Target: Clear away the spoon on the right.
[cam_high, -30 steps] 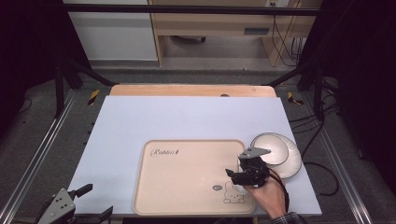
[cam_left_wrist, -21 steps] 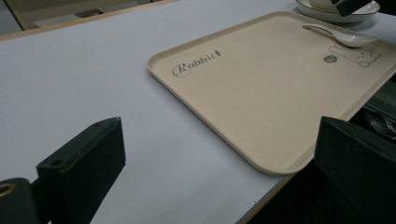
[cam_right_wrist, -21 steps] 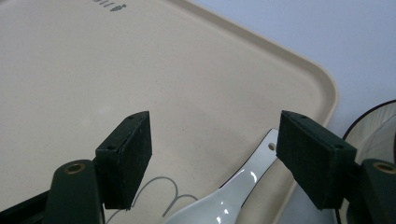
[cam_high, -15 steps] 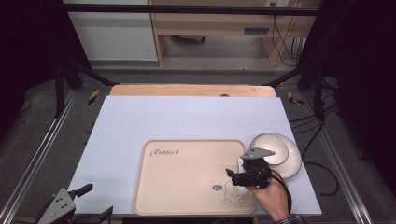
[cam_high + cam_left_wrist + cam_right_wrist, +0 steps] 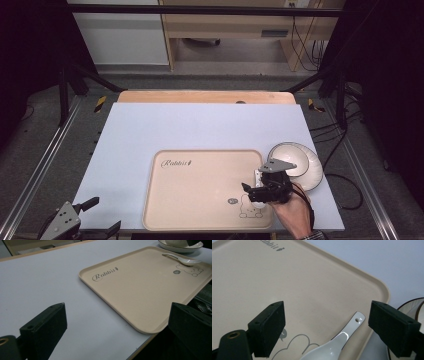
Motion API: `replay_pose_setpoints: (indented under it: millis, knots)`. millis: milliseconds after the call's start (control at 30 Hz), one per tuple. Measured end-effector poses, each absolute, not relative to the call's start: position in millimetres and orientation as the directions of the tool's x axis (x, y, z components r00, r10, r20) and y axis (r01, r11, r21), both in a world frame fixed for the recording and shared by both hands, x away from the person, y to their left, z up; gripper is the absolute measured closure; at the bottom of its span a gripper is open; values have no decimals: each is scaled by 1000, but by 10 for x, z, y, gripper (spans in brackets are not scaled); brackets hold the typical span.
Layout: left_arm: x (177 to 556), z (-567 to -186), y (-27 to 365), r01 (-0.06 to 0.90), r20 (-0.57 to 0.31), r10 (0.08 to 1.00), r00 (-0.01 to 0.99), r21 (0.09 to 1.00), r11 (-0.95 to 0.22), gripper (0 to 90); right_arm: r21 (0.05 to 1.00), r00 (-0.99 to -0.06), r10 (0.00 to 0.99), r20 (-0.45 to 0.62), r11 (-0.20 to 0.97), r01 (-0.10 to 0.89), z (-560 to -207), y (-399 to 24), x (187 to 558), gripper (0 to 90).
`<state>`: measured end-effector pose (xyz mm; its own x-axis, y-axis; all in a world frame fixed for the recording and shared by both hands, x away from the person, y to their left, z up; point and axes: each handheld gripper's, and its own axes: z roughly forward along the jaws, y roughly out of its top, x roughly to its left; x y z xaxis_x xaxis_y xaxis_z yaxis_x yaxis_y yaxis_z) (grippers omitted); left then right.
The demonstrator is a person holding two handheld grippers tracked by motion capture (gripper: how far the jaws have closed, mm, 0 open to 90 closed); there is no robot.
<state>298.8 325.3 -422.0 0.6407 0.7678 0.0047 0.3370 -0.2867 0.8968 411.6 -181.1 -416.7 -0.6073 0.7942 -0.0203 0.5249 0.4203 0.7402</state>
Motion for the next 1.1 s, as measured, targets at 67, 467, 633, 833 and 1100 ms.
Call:
replay_pose_setpoints:
  millis: [67,467,633,833,1100]
  knots:
    - [2988,-4220,3253,337,4,768,640,897,-285,15,742,-606,795,-23,420,523,-4153,-1821,4103,129]
    - [2990,-4221,3257,340,-2,769,639,898,-280,15,756,-597,800,-58,426,496,-4087,-1878,4020,30]
    - [2990,-4221,3256,340,-2,769,639,898,-280,15,760,-590,805,-64,422,494,-4067,-1893,3978,10]
    - [2991,-4221,3256,341,-2,770,639,897,-280,15,764,-581,810,-77,423,487,-4048,-1916,3942,4]
    - [2991,-4221,3255,341,-2,770,638,897,-281,15,784,-569,818,-83,406,469,-4053,-1942,3887,1]
